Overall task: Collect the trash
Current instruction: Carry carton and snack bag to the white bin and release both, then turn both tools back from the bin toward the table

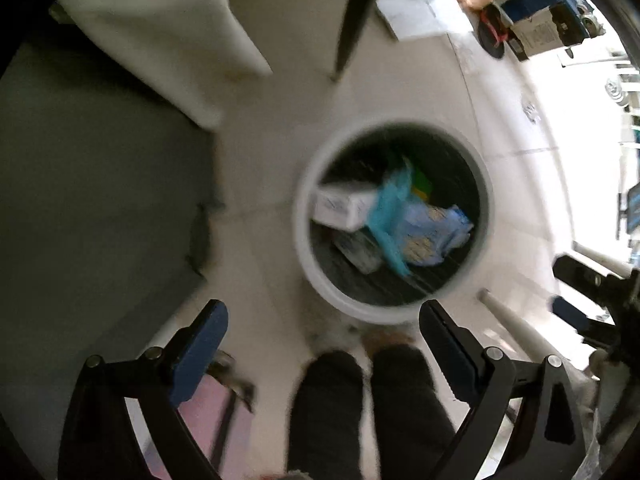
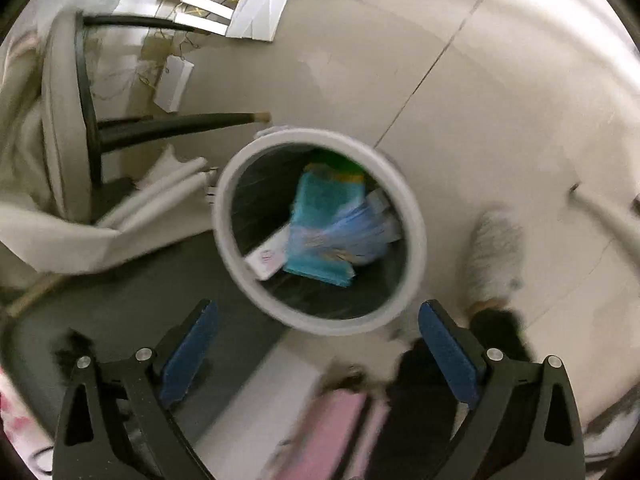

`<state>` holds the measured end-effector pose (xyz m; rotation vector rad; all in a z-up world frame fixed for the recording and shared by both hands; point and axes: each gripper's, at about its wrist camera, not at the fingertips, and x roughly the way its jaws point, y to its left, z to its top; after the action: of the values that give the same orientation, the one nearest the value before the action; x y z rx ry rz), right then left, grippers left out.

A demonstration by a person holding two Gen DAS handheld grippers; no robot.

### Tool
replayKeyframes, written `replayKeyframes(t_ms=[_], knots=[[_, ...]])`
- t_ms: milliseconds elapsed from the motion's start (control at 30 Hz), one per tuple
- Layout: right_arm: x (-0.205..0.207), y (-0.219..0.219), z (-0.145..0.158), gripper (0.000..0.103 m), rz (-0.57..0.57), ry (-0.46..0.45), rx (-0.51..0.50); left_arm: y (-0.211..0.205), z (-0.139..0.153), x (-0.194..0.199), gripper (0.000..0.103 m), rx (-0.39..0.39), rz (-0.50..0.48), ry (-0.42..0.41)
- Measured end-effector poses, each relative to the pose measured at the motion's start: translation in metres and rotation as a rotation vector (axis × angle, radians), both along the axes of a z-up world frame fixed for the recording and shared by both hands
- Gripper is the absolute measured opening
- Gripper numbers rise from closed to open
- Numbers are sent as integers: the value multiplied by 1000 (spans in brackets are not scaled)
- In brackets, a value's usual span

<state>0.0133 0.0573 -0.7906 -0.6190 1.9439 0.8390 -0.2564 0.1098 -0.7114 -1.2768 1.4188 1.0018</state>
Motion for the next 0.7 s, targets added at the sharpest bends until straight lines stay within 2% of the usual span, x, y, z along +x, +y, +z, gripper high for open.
replayKeyframes(t_ms=[100, 267, 400, 700], knots=[[-7, 3, 21, 101, 119, -128, 14, 0, 23, 4, 98, 80, -56, 62], [-20, 0, 57, 101, 256, -255, 37, -3, 55, 7, 98, 129, -96, 93], [-24, -2, 83, 101, 295, -291, 53, -8, 82, 7, 98, 146, -106, 102], [-29, -3, 167, 101, 331, -329, 126, -26, 146, 7, 98, 161, -93, 98]])
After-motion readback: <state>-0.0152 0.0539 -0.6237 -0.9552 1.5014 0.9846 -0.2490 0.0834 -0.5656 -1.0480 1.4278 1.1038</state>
